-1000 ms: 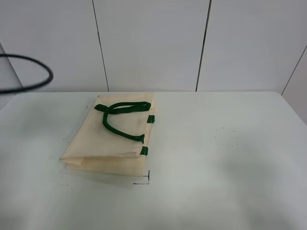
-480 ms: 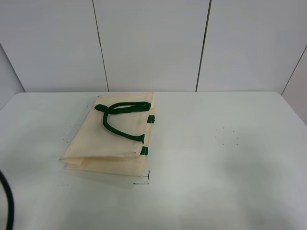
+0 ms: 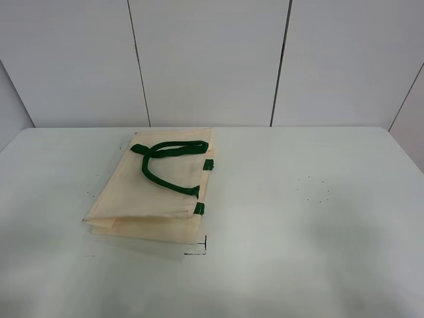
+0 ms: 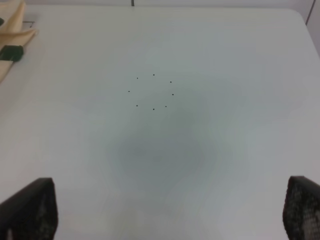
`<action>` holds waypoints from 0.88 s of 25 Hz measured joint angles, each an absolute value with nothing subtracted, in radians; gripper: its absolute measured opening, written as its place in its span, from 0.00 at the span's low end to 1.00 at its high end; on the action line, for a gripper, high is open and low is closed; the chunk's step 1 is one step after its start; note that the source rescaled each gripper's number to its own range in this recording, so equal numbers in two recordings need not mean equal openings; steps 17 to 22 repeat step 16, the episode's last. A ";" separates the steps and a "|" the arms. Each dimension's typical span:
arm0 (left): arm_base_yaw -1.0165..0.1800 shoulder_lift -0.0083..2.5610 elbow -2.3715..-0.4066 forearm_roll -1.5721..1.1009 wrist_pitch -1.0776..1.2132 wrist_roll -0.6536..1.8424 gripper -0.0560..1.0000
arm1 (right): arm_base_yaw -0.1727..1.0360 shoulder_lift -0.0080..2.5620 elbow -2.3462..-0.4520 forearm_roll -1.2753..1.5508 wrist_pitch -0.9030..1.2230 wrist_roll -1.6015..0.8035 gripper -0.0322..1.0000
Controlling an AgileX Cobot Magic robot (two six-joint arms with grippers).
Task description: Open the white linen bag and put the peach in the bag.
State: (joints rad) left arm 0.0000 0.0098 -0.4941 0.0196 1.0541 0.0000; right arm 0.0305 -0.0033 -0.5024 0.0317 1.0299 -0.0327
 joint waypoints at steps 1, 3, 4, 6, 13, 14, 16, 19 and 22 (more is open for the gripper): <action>0.000 0.001 -0.494 0.020 1.054 0.000 0.95 | 0.031 -0.003 -0.502 0.032 1.030 -0.033 1.00; 0.000 -0.005 -0.494 0.020 1.054 0.000 0.94 | 0.031 -0.003 -0.502 0.032 1.030 -0.033 1.00; 0.000 -0.005 -0.494 0.020 1.054 0.000 0.94 | 0.031 -0.003 -0.502 0.032 1.030 -0.033 1.00; 0.000 -0.005 -0.494 0.020 1.054 0.000 0.94 | 0.031 -0.003 -0.502 0.032 1.030 -0.033 1.00; 0.000 -0.005 -0.494 0.020 1.054 0.000 0.94 | 0.031 -0.003 -0.502 0.032 1.030 -0.033 1.00; 0.000 -0.005 -0.494 0.020 1.054 0.000 0.94 | 0.031 -0.003 -0.502 0.032 1.030 -0.033 1.00; 0.000 -0.005 -0.494 0.020 1.054 0.000 0.94 | 0.031 -0.003 -0.502 0.032 1.030 -0.033 1.00; 0.000 -0.005 -0.494 0.020 1.054 0.000 0.94 | 0.031 -0.003 -0.502 0.032 1.030 -0.033 1.00; 0.000 -0.005 -0.494 0.020 1.054 0.000 0.94 | 0.031 -0.003 -0.502 0.032 1.030 -0.033 1.00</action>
